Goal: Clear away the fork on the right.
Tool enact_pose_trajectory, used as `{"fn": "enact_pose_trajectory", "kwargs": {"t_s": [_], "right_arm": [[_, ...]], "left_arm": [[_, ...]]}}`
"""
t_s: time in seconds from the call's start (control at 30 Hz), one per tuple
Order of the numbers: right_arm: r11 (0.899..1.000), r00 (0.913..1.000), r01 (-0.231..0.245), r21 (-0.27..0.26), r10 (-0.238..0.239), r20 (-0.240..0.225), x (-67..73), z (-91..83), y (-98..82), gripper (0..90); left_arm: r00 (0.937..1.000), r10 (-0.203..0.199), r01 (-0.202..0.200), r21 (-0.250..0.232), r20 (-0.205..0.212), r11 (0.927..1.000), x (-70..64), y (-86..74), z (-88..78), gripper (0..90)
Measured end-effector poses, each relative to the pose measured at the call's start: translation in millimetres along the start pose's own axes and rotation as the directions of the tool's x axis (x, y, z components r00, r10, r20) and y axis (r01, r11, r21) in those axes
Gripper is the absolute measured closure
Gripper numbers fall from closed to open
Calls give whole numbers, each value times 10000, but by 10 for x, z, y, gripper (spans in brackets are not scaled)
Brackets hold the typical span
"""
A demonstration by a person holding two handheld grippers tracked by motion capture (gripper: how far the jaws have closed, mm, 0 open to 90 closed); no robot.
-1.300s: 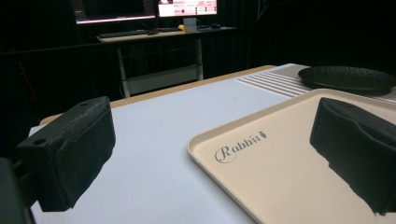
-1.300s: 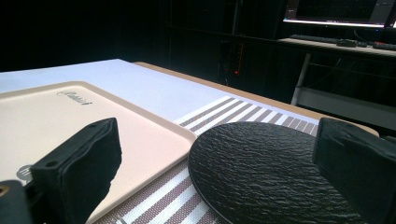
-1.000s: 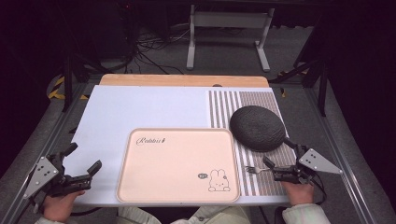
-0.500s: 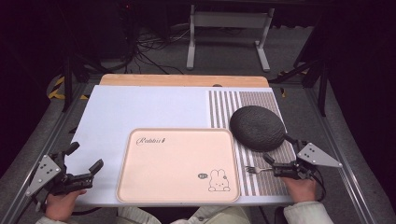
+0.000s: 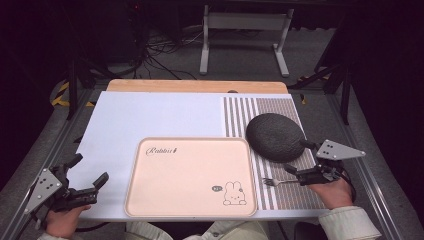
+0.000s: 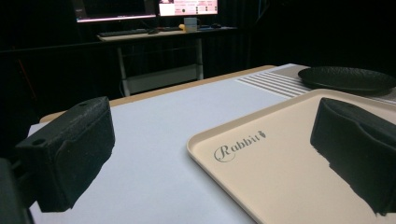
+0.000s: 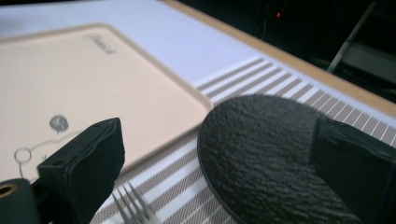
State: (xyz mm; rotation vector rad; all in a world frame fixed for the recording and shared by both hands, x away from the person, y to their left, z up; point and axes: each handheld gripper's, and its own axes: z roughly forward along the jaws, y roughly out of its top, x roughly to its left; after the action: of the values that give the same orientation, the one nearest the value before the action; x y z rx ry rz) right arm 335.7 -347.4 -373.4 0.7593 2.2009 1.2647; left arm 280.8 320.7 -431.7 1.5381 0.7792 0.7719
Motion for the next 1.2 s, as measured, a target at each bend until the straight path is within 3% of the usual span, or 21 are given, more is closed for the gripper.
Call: {"fn": "enact_pose_trajectory", "kwargs": {"t_s": [0.07, 0.23, 0.37, 0.4, 0.47, 0.57, 0.63, 0.7, 0.77, 0.87, 0.93, 0.97, 1.0, 1.07, 1.13, 1.2], "right_arm": [[9999, 10000, 37, 163, -37, -42, 1, 15, -6, 44], [10000, 9998, -42, -79, 41, -170, 4, -2, 19, 53], [9973, 9978, 157, 719, -110, -649, 4, 71, -9, 67], [9903, 9975, 444, 1320, -367, -604, 13, 93, 7, 76], [9661, 9921, 1176, 2297, -1042, -696, 32, 109, 69, 93], [9542, 9866, 1482, 2599, -1247, -1051, 23, 83, 147, 97], [9334, 9800, 1861, 3069, -1540, -1257, 10, 91, 187, 102], [9188, 9745, 2079, 3354, -1652, -1518, -7, 104, 198, 107], [8943, 9676, 2308, 3834, -1695, -1871, -24, 134, 199, 109], [8667, 9567, 2652, 4224, -1822, -2269, -21, 167, 193, 127], [8381, 9465, 2998, 4558, -2013, -2524, -9, 191, 193, 137], [8381, 9465, 2998, 4558, -2013, -2524, -9, 191, 193, 137], [8173, 9383, 3245, 4762, -2144, -2714, -10, 209, 195, 143], [8003, 9291, 3451, 4904, -2170, -2996, -19, 230, 193, 152], [7900, 9250, 3537, 5007, -2163, -3123, -26, 248, 185, 158], [7638, 9170, 3739, 5262, -2194, -3331, -26, 279, 163, 166]], "left_arm": [[10000, 25, -25, 42, 12, 10000, 1, 0, -3, 6], [10000, -11, 11, 16, 1, 10000, 2, -3, -1, 6], [10000, 35, -35, 58, 27, 10000, 2, 1, -9, 6], [10000, 34, -34, 57, 27, 10000, 2, 1, -9, 6], [10000, 17, -17, 31, 36, 10000, -1, 0, -5, 6], [10000, 38, -38, 15, 41, 10000, -1, 1, 0, 6], [10000, 41, -41, 21, 43, 10000, -3, 2, 0, 6], [10000, 41, -41, 48, 44, 10000, -3, 2, -2, 6], [10000, 20, -20, 41, 39, 10000, -2, 1, -3, 6], [10000, 7, -7, 8, 28, 10000, -3, -1, -1, 6], [10000, 15, -15, 11, 38, 10000, -3, 0, 0, 6], [10000, 15, -15, 11, 38, 10000, -3, 0, 0, 6], [10000, 26, -26, 39, 45, 10000, -3, 1, -2, 6], [10000, 18, -18, 43, 44, 10000, -3, 1, -2, 6], [10000, 16, -16, 43, 37, 10000, -3, 1, -3, 6], [10000, 8, -8, 22, 28, 10000, -3, -1, 0, 6]]}}
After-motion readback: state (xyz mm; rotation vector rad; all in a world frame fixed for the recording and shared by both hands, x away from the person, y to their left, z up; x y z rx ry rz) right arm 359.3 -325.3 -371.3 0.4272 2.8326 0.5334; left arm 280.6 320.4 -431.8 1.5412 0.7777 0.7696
